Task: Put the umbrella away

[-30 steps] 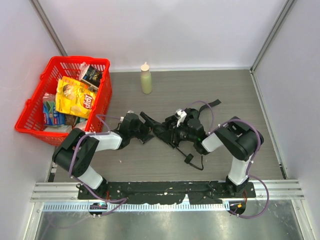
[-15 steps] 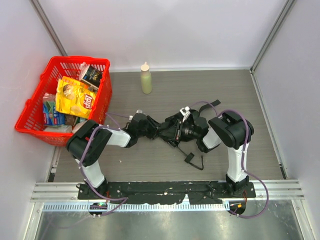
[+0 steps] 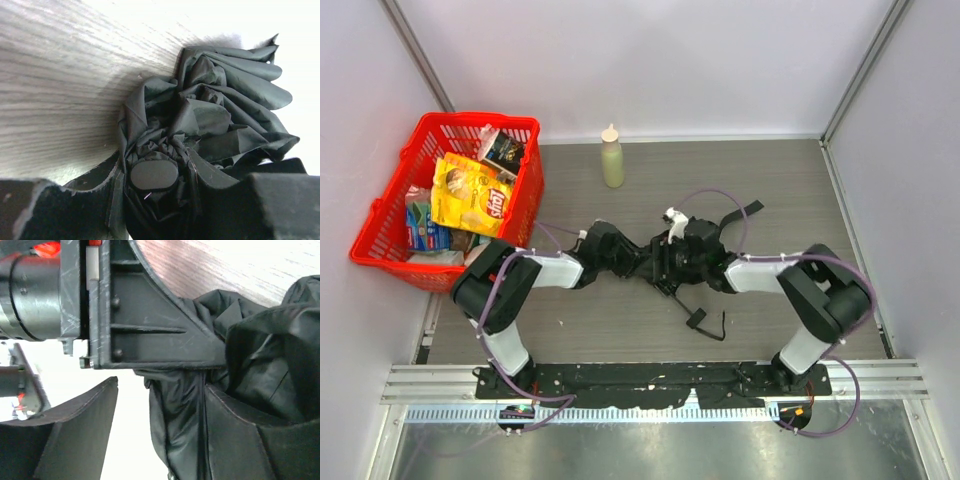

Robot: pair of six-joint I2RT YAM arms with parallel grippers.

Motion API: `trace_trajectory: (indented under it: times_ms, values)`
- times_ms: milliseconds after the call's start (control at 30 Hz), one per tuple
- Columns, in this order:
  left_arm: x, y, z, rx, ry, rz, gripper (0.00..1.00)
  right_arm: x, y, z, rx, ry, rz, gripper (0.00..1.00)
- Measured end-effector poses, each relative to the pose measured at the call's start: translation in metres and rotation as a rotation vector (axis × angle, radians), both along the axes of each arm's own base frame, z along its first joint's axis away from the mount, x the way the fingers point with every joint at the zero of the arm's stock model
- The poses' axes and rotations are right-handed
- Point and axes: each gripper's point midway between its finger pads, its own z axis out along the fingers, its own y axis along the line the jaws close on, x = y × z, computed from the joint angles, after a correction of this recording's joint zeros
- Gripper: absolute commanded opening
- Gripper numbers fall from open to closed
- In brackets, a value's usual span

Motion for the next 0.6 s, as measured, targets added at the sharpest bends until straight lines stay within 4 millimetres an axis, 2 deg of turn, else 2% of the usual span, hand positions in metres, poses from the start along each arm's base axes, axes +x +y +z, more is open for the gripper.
trace_trajectory:
  times_ms: [233, 367, 467, 600]
  values:
    - [-0.020, 0.013, -0.001, 0.114, 0.132, -0.025, 0.00, -0.032, 0.002, 0.017, -0.354, -0.262, -0.037, 0.76]
    - [-0.030, 0.020, -0.003, 0.152, 0.193, -0.026, 0.00, -0.048, 0.006, 0.012, -0.501, -0.414, -0.035, 0.76]
    - [-0.033, 0.022, -0.003, 0.169, 0.224, -0.024, 0.00, -0.050, 0.006, -0.002, -0.620, -0.493, -0.046, 0.76]
    - [-0.037, 0.024, -0.004, 0.179, 0.252, -0.018, 0.00, -0.030, -0.001, -0.018, -0.808, -0.572, -0.149, 0.73]
